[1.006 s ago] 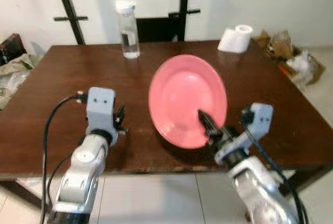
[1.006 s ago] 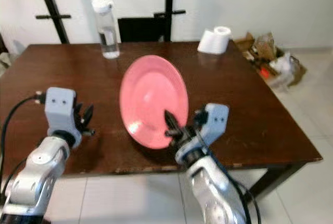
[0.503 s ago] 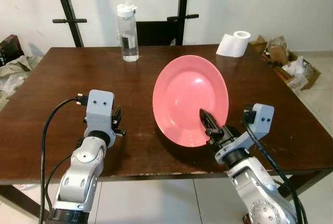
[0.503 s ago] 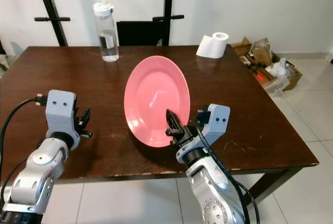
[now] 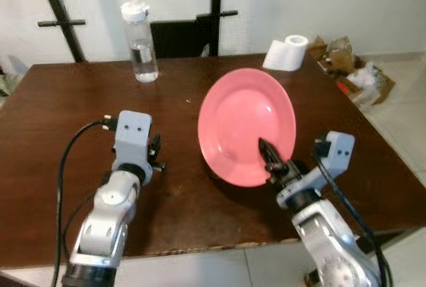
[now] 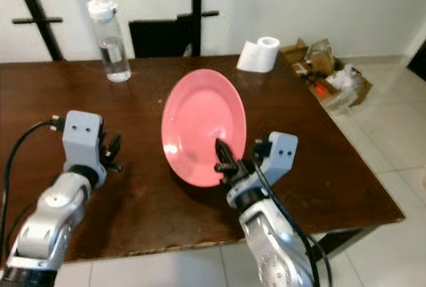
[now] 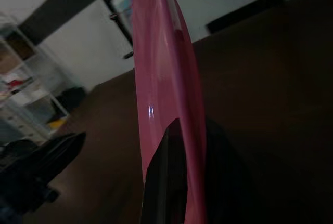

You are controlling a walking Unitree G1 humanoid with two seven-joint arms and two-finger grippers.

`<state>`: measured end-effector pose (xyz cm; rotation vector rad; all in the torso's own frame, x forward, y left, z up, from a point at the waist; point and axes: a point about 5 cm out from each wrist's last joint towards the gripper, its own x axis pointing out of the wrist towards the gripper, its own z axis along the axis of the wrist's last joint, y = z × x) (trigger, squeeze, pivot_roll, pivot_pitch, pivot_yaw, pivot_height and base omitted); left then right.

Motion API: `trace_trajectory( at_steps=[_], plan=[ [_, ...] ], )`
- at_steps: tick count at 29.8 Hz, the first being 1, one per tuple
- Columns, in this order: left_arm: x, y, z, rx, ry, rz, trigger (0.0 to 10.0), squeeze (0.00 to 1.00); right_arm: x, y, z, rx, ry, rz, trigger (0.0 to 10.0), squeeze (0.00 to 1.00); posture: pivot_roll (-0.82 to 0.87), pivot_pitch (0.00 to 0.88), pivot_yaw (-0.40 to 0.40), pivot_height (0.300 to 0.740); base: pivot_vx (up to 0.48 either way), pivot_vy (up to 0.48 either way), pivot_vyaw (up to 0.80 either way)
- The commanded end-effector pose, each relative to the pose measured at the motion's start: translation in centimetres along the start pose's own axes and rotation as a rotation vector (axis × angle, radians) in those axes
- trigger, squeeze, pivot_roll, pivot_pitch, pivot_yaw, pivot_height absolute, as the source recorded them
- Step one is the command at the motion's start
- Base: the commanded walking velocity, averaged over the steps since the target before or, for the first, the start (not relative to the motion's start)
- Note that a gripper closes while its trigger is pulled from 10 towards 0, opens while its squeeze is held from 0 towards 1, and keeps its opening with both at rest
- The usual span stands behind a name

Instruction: Setting the table

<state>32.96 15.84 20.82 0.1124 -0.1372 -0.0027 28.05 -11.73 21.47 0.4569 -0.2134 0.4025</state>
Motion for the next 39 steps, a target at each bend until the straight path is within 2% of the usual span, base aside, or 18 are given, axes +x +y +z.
trace_trajectory(
  at_steps=[1,33,39],
  plan=[
    [-0.23,-0.04,-0.45,0.008,0.01,0.002,10.0,0.0,-0.32,-0.28,-0.16,0.004,0.003,-0.014,10.0,0.0,0.03,0.118,0.095,0.74,0.48,0.0,0.0],
    [-0.28,-0.17,-0.41,0.012,0.004,-0.004,10.0,0.0,-0.38,-0.27,-0.2,0.007,0.004,-0.013,10.0,0.0,0.03,0.127,0.094,0.74,0.48,0.0,0.0],
    [-0.28,-0.31,-0.54,0.004,0.023,-0.006,10.0,0.0,-0.39,-0.28,-0.21,0.006,0.006,-0.013,10.0,0.0,0.03,0.127,0.093,0.74,0.123,0.0,0.0]
  ],
)
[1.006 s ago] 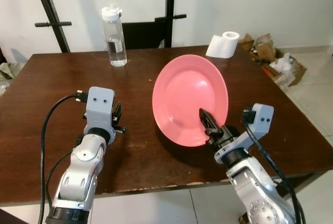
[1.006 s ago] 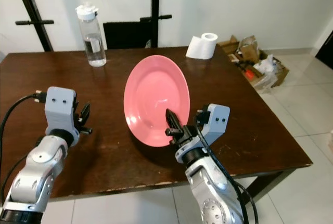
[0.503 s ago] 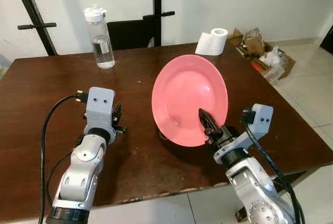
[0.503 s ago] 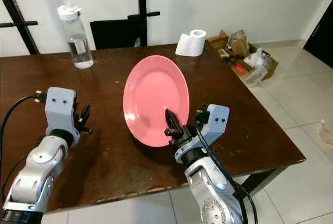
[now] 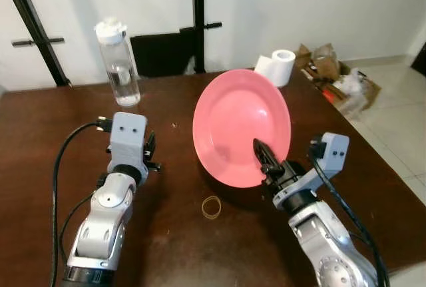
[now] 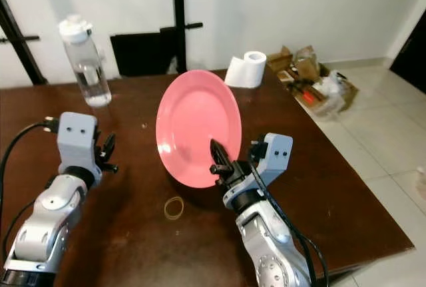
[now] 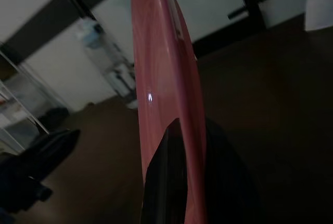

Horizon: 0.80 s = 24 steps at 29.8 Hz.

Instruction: Setting the table

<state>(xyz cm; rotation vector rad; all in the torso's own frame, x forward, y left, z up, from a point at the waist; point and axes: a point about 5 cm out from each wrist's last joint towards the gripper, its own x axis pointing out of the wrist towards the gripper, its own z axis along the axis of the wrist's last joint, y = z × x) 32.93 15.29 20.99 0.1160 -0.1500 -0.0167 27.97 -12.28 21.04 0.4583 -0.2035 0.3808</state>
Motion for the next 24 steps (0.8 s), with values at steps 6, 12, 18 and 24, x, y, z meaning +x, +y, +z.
trace_trajectory(
  at_steps=[6,12,18,24],
  plan=[
    [-0.3,0.0,-0.7,-0.006,0.037,-0.006,10.0,0.0,0.0,0.3,-0.1,0.006,0.001,0.011,10.0,0.0,0.03,0.128,0.094,0.74,0.0,0.0,0.0],
    [-0.3,0.0,-0.8,-0.014,0.043,-0.009,10.0,0.0,0.0,0.2,-0.3,-0.015,0.034,0.016,10.0,0.0,0.03,0.128,0.094,0.74,0.0,0.0,0.0],
    [-0.3,0.3,-0.9,-0.012,0.055,-0.007,10.0,0.0,-0.2,-0.5,-0.8,-0.03,0.114,0.016,10.0,0.0,0.03,0.127,0.091,0.74,0.0,0.0,0.0],
    [-0.3,1.0,-1.1,0.011,0.081,-0.117,10.0,0.0,-0.1,-2.5,-0.6,0.071,0.116,-0.083,10.0,0.0,0.04,0.125,0.085,0.74,0.0,0.0,0.0]
  ],
)
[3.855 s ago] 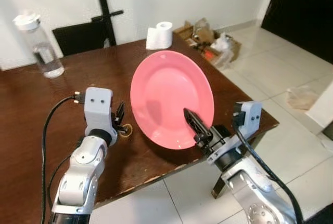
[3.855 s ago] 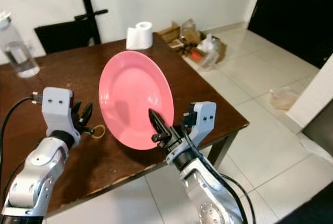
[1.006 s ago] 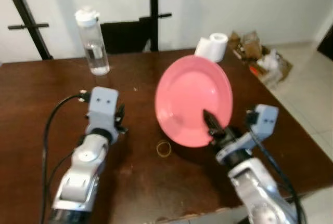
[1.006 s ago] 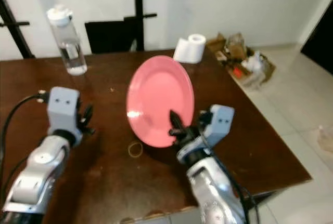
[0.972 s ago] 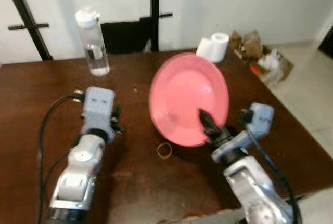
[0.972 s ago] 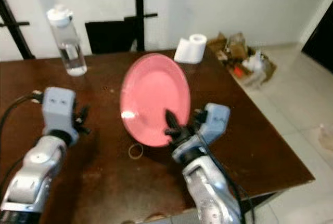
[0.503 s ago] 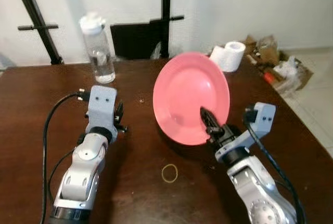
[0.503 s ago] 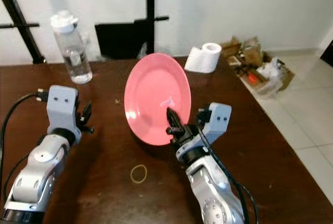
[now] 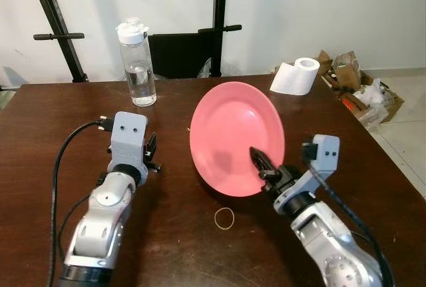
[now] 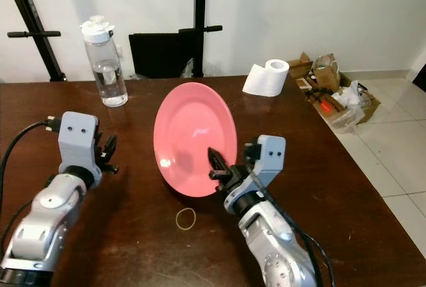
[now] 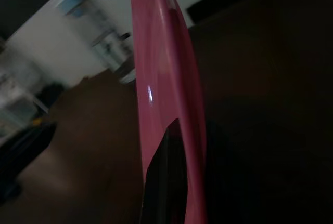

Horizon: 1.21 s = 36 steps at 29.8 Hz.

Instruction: Setting the table

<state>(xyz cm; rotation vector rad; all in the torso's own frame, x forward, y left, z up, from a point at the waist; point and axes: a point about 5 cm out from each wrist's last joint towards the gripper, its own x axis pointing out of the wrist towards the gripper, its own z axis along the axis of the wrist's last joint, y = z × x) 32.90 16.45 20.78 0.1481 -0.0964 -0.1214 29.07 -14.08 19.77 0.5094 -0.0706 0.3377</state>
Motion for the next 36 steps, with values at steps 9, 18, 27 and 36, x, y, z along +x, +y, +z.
trace_trajectory(
  at_steps=[9,18,27,36],
  plan=[
    [-1.4,2.8,2.5,0.061,-0.032,-0.349,10.0,0.0,0.8,-5.1,1.6,0.43,-0.075,-0.181,10.0,0.0,0.07,0.132,0.094,0.74,0.0,0.0,0.0],
    [-3.2,4.2,6.6,0.053,-0.139,-0.542,10.0,0.0,3.0,-5.8,-1.7,0.554,0.103,-0.238,10.0,0.68,0.11,0.148,0.091,0.74,0.0,0.0,0.0],
    [-3.8,3.9,6.4,0.028,-0.131,-0.563,10.0,0.0,3.3,-6.3,-0.5,0.476,0.096,-0.275,10.0,1.0,0.11,0.149,0.089,0.74,0.0,0.0,0.0],
    [-3.6,3.0,6.3,0.002,-0.128,-0.582,10.0,0.0,1.0,-7.3,0.4,-0.192,0.262,-0.326,10.0,0.0,0.08,0.153,0.085,0.74,0.0,0.0,0.0]
  ],
)
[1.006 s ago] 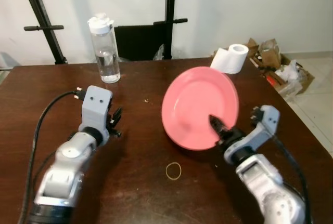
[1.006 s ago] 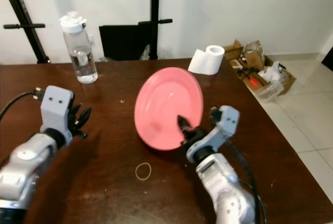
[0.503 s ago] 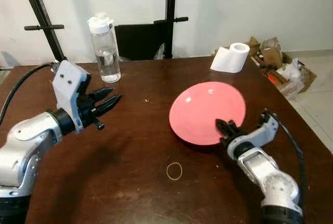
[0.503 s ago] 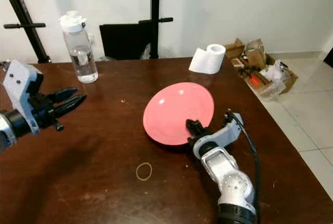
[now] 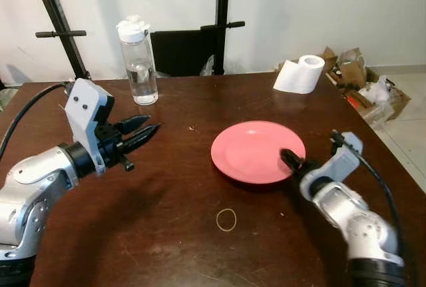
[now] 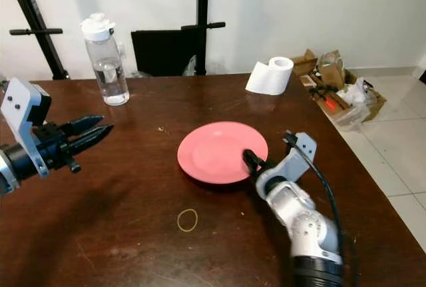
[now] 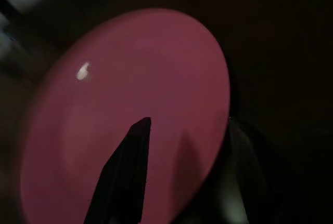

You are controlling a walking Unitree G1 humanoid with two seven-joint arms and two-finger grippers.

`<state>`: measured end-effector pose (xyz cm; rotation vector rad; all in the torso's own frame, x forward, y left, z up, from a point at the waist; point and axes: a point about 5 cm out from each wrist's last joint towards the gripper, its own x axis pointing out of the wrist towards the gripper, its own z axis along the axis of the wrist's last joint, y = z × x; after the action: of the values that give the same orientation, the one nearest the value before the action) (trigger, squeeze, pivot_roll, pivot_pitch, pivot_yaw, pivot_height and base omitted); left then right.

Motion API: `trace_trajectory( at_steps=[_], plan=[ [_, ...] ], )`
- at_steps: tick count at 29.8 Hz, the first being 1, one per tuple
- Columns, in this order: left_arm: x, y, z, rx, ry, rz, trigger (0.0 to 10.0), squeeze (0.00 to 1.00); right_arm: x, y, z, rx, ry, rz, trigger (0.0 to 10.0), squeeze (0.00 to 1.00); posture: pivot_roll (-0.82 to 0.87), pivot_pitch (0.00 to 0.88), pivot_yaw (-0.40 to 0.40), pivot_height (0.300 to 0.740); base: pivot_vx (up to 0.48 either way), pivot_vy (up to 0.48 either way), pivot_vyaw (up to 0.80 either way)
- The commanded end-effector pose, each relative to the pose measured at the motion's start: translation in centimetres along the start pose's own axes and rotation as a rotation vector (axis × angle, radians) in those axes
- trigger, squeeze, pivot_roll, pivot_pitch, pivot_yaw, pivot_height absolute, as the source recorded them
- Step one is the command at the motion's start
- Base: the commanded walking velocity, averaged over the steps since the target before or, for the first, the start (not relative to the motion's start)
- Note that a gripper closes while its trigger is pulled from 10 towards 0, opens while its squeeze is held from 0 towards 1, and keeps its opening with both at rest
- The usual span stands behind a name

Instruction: Setting the table

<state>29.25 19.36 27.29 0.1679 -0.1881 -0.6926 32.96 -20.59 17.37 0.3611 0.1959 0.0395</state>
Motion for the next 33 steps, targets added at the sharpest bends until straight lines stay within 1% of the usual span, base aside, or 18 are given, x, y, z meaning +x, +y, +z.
trace_trajectory(
  at_steps=[1,2,3,4,5,7,9,10,11,12,14,15,17,21,23,27,29,33],
  plan=[
    [0.1,-0.5,-0.1,-0.005,0.006,-0.02,10.0,0.0,-0.3,0.4,-0.8,-0.086,0.042,0.02,10.0,0.0,0.08,0.153,0.085,0.74,0.0,0.0,0.0],
    [0.1,-0.5,-0.1,-0.008,0.007,-0.018,10.0,0.0,-0.6,0.3,-1.0,-0.169,0.058,0.025,10.0,0.0,0.08,0.153,0.084,0.74,0.0,0.0,0.0],
    [0.1,-0.5,-0.1,-0.008,0.007,-0.018,10.0,0.0,-0.6,0.3,-1.0,-0.169,0.058,0.025,10.0,0.0,0.08,0.153,0.084,0.74,0.0,0.0,0.0],
    [0.3,-0.7,-0.3,-0.014,0.009,-0.017,10.0,0.0,-1.3,0.1,-1.4,-0.324,0.082,0.034,10.0,0.0,0.07,0.154,0.082,0.74,0.0,0.0,0.0],
    [0.3,-0.7,-0.3,-0.014,0.009,-0.017,10.0,0.0,-1.3,0.1,-1.4,-0.324,0.082,0.034,10.0,0.0,0.07,0.154,0.082,0.74,0.0,0.0,0.0],
    [0.5,-0.9,-0.5,-0.026,0.01,-0.018,10.0,0.0,-1.8,-0.5,-1.4,-0.504,0.062,0.013,10.0,0.0,0.07,0.156,0.079,0.74,0.0,0.0,0.0],
    [0.6,-1.1,-0.6,-0.037,0.013,-0.022,10.0,0.0,-1.9,-0.7,-1.1,-0.539,0.037,0.003,10.0,0.0,0.07,0.157,0.079,0.74,0.0,0.0,0.0],
    [0.6,-1.6,-0.9,-0.053,0.022,-0.04,10.0,0.0,-2.1,-0.3,0.1,-0.526,-0.054,0.025,10.0,0.0,0.07,0.157,0.08,0.74,0.0,0.0,0.0],
    [0.6,-1.6,-0.9,-0.053,0.022,-0.04,10.0,0.0,-2.1,-0.3,0.1,-0.526,-0.054,0.025,10.0,0.0,0.07,0.157,0.08,0.74,0.0,0.0,0.0],
    [0.6,-2.1,-1.3,-0.07,0.037,-0.06,10.0,0.0,-2.5,0.4,1.4,-0.492,-0.147,0.062,10.0,0.0,0.07,0.158,0.081,0.74,0.0,0.0,0.0],
    [-0.2,-3.8,-2.6,-0.087,0.099,-0.158,10.0,0.0,-4.1,2.8,4.7,-0.323,-0.384,0.21,10.0,0.0,0.07,0.16,0.089,0.74,0.0,0.0,0.0],
    [-0.2,-3.8,-2.6,-0.087,0.099,-0.158,10.0,0.0,-4.1,2.8,4.7,-0.323,-0.384,0.21,10.0,0.0,0.07,0.16,0.089,0.74,0.0,0.0,0.0],
    [-0.6,-4.3,-3.1,-0.093,0.129,-0.188,10.0,0.0,-4.9,3.7,5.7,-0.255,-0.447,0.264,10.0,0.0,0.07,0.158,0.092,0.74,0.0,0.0,0.0],
    [-1.3,-4.3,-3.7,-0.071,0.176,-0.201,10.0,0.0,-5.9,5.2,6.3,-0.175,-0.503,0.36,10.0,0.0,0.07,0.156,0.097,0.74,0.0,0.0,0.0],
    [-1.3,-4.2,-3.7,-0.072,0.175,-0.197,10.0,0.0,-6.0,5.3,6.2,-0.176,-0.502,0.365,10.0,0.0,0.07,0.156,0.097,0.74,0.0,0.0,0.0],
    [-1.5,-4.2,-3.8,-0.063,0.187,-0.183,10.0,0.0,-5.9,5.3,4.6,-0.244,-0.452,0.359,10.0,0.0,0.07,0.153,0.098,0.74,0.0,0.0,0.0],
    [-1.4,-5.1,-4.6,-0.069,0.228,-0.184,10.0,0.0,-5.8,5.1,3.2,-0.237,-0.424,0.338,10.0,0.0,0.07,0.149,0.102,0.74,0.0,0.0,0.0],
    [-1.2,-6.2,-5.0,-0.093,0.23,-0.196,10.0,0.0,-5.9,5.1,2.3,-0.218,-0.401,0.326,10.0,0.0,0.06,0.144,0.106,0.74,0.0,0.0,0.0]
  ],
)
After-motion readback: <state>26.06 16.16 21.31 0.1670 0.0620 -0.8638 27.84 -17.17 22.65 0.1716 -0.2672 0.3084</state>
